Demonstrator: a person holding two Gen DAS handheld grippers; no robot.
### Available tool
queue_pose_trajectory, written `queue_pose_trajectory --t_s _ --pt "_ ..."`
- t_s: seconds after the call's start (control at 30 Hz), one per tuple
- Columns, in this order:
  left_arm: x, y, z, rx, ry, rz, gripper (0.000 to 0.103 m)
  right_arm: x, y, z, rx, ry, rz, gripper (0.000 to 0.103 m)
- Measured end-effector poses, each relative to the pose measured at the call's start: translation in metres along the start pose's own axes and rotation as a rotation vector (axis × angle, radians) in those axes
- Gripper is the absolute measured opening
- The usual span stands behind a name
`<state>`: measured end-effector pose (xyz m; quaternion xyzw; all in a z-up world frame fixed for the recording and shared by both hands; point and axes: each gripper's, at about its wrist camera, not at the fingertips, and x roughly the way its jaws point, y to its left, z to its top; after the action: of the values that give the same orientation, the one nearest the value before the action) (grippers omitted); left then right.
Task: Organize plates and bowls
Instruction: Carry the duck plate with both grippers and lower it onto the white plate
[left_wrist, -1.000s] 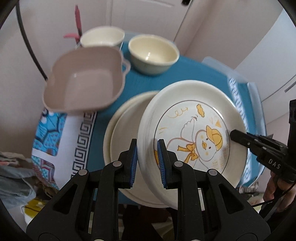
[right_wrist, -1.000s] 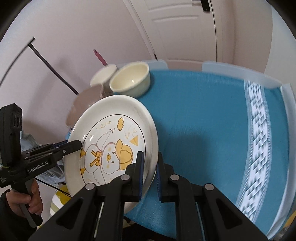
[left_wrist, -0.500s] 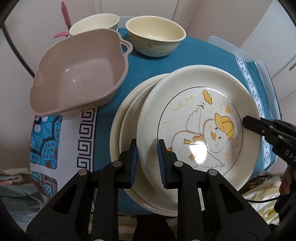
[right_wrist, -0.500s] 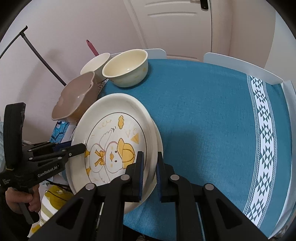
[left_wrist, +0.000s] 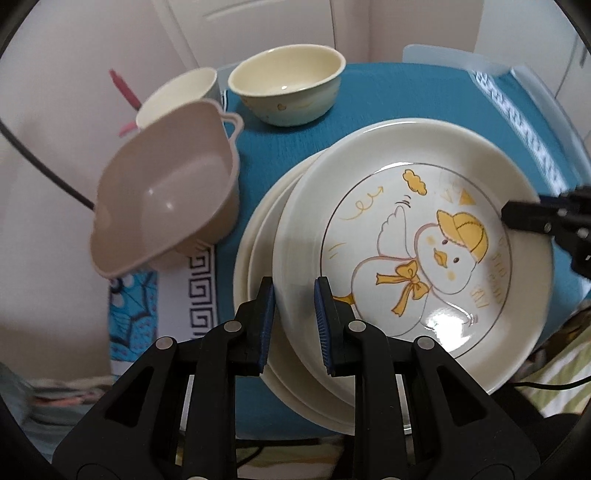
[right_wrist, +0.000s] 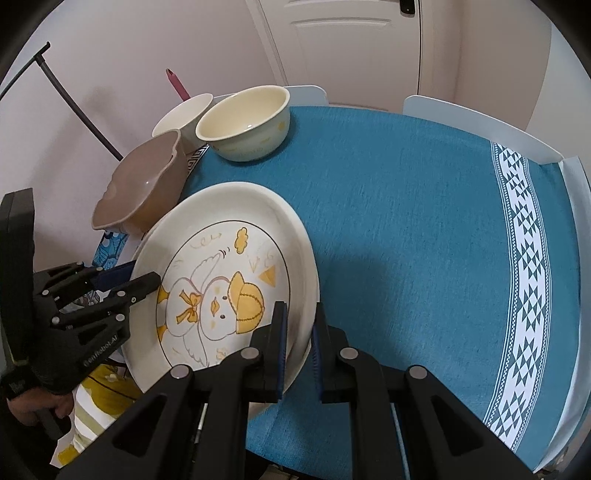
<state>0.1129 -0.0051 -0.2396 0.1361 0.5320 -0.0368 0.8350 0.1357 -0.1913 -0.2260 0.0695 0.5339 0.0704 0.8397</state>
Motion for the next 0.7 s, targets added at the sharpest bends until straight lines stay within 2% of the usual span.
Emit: queue_pose_trajectory --t_s 0.1,0.2,0.37,0.7 --pt "-0.001 -0.006 0.000 0.037 -0.014 0.052 0.019 0.001 0.003 -0.001 -0.012 0.004 -0.011 0.011" --pt "-0.003 -0.005 -0.001 0.044 -0.018 0.070 0.019 0.003 0.005 -0.001 -0.019 0.007 -0.016 0.011" --pt "-0.005 -0.017 -0.006 0.119 -0.037 0.150 0.019 0.006 0.007 -0.001 -0.029 0.014 -0.029 0.011" --pt "-0.009 -0.017 -0.010 0.133 -0.045 0.155 0.019 0.010 0.013 -0.003 -0.042 0.018 -0.067 0.011"
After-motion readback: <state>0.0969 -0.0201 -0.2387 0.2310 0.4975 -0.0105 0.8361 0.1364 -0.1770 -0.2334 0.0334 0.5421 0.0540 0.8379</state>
